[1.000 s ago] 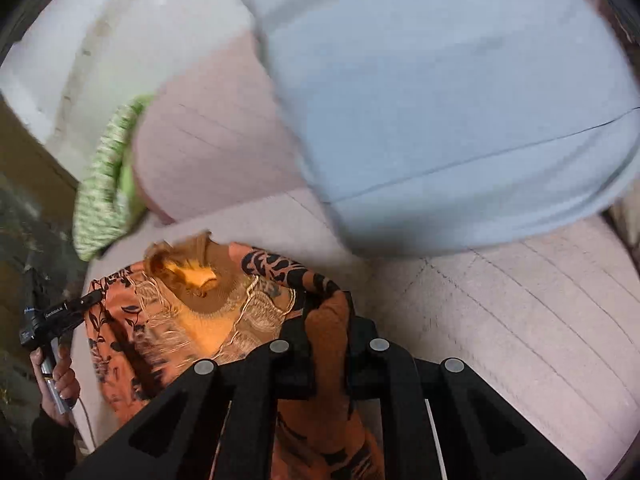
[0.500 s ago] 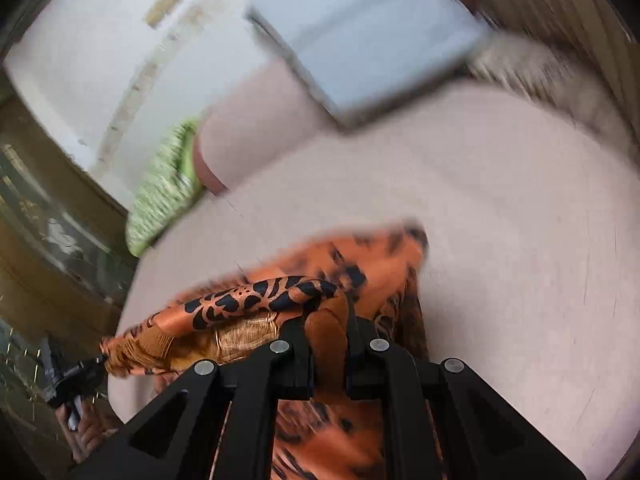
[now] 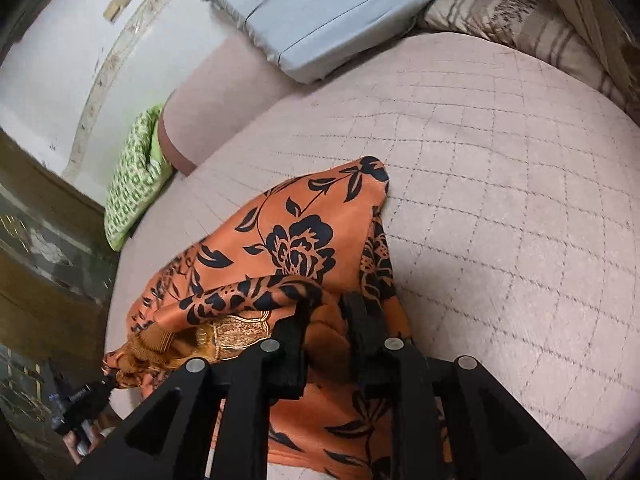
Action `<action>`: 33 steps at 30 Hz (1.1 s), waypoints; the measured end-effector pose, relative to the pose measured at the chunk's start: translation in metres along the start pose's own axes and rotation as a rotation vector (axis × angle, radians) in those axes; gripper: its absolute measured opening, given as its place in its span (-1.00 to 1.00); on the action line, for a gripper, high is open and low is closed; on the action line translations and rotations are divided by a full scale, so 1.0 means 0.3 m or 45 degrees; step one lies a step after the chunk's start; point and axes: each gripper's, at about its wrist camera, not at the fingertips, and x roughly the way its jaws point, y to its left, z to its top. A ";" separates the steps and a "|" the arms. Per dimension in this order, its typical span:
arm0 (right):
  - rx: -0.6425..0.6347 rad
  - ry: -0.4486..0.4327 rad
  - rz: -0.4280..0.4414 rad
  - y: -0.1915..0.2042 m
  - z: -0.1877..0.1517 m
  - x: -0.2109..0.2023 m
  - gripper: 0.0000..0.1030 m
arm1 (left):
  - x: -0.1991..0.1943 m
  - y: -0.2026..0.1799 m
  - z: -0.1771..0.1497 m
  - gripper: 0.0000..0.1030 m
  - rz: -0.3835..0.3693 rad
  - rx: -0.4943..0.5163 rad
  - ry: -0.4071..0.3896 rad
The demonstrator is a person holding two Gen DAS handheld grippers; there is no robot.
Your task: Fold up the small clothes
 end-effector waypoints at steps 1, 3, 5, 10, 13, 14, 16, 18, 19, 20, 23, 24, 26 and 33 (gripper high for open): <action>0.023 -0.016 0.030 -0.010 -0.006 -0.017 -0.56 | -0.002 0.004 -0.008 -0.83 0.001 -0.003 0.002; 0.058 -0.048 0.069 -0.021 -0.020 -0.051 -0.48 | -0.004 0.010 -0.017 -0.81 -0.001 -0.018 0.015; 0.070 -0.100 0.098 -0.015 -0.039 -0.092 -0.46 | -0.018 0.025 -0.032 -0.77 -0.008 -0.043 0.026; 0.052 -0.186 0.178 0.005 -0.070 -0.164 -0.28 | -0.087 0.042 -0.074 -0.52 -0.032 -0.076 0.019; 0.086 -0.191 0.223 0.005 -0.090 -0.185 -0.05 | -0.142 0.046 -0.113 -0.48 -0.093 -0.089 0.006; 0.110 -0.186 0.241 0.002 -0.099 -0.189 -0.04 | -0.150 0.045 -0.121 -0.48 -0.097 -0.091 0.008; 0.134 -0.164 0.273 0.010 -0.122 -0.189 -0.04 | -0.167 0.024 -0.136 -0.47 -0.130 -0.080 0.026; 0.138 -0.134 0.219 0.034 -0.154 -0.187 -0.04 | -0.185 -0.011 -0.145 -0.41 -0.154 -0.069 0.034; 0.150 -0.113 0.195 0.039 -0.172 -0.180 -0.04 | -0.190 -0.026 -0.148 -0.30 -0.173 -0.068 0.038; 0.169 -0.088 0.182 0.038 -0.188 -0.170 -0.04 | -0.186 -0.045 -0.150 -0.26 -0.191 -0.069 0.054; 0.218 -0.057 0.133 0.027 -0.214 -0.151 -0.04 | -0.130 -0.086 -0.145 -0.15 -0.178 -0.054 0.094; 0.211 -0.050 0.073 0.028 -0.205 -0.142 -0.04 | -0.090 -0.096 -0.138 -0.15 -0.126 -0.044 0.123; 0.216 -0.015 0.017 0.018 -0.177 -0.103 -0.04 | -0.011 -0.111 -0.123 -0.19 -0.085 -0.044 0.197; 0.156 0.054 -0.077 0.004 -0.144 -0.047 -0.79 | 0.059 -0.089 -0.112 -0.92 -0.014 -0.051 0.211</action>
